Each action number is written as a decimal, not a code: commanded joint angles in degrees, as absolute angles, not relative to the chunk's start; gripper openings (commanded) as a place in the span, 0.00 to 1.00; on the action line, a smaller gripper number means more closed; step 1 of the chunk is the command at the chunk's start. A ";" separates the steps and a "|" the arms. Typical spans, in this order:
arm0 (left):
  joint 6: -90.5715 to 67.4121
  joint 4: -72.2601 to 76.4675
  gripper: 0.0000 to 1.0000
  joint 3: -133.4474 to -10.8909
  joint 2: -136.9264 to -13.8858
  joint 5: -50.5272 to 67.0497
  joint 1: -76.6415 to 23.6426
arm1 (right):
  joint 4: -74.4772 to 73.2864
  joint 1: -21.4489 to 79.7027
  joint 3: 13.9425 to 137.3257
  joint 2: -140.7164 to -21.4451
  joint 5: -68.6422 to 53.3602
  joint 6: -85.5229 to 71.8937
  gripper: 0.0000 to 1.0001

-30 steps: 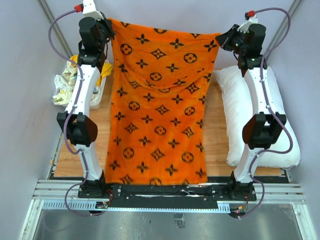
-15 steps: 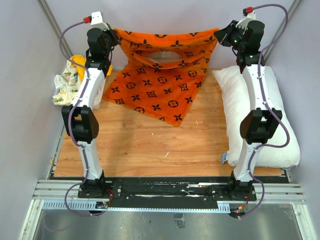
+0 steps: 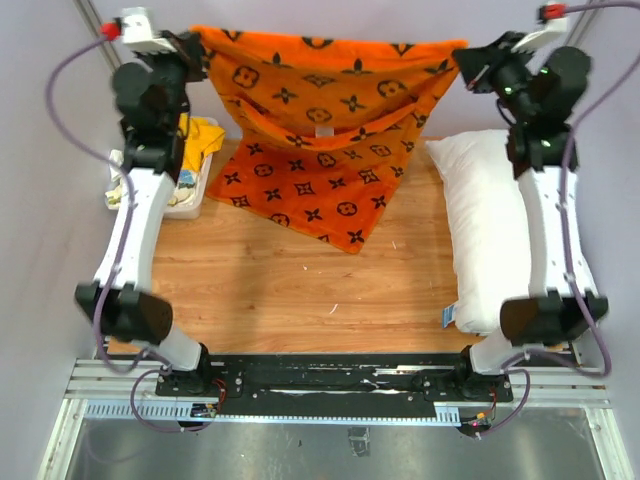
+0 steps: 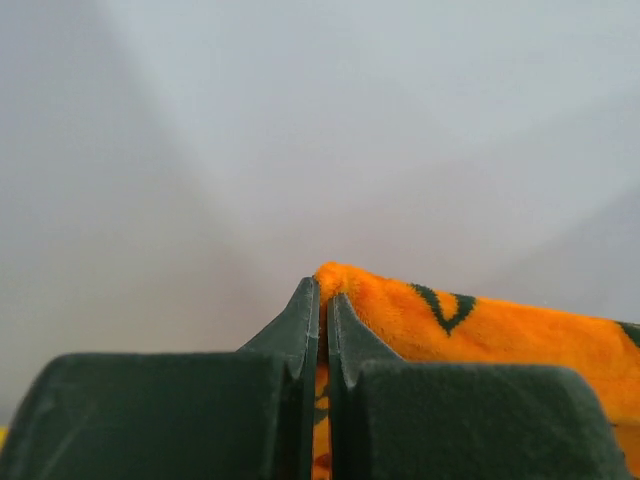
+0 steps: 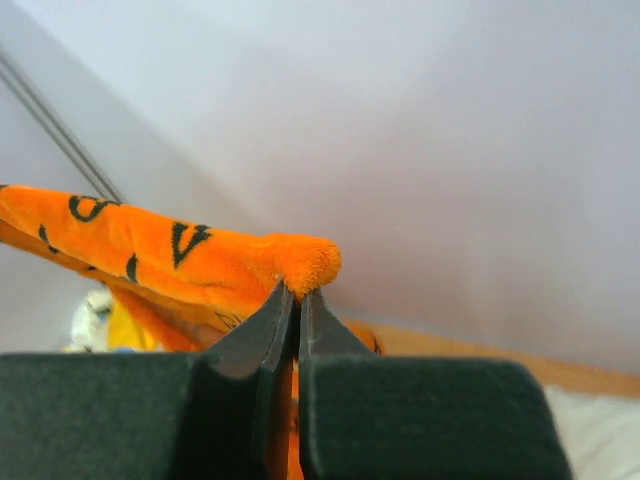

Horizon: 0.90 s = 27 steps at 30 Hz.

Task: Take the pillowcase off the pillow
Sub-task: Fold the pillowcase at the center of the board.

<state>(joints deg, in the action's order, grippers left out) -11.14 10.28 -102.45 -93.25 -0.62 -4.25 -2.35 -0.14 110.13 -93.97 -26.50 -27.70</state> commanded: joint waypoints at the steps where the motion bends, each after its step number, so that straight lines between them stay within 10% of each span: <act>1: -9.97 20.29 0.00 -102.11 -73.60 2.27 -3.69 | 5.40 -1.93 110.37 -76.39 -20.97 -27.82 0.01; 27: -0.98 -1.40 0.00 -127.06 -70.81 -2.07 -3.69 | -10.44 -1.93 129.54 -68.60 -15.57 -22.65 0.01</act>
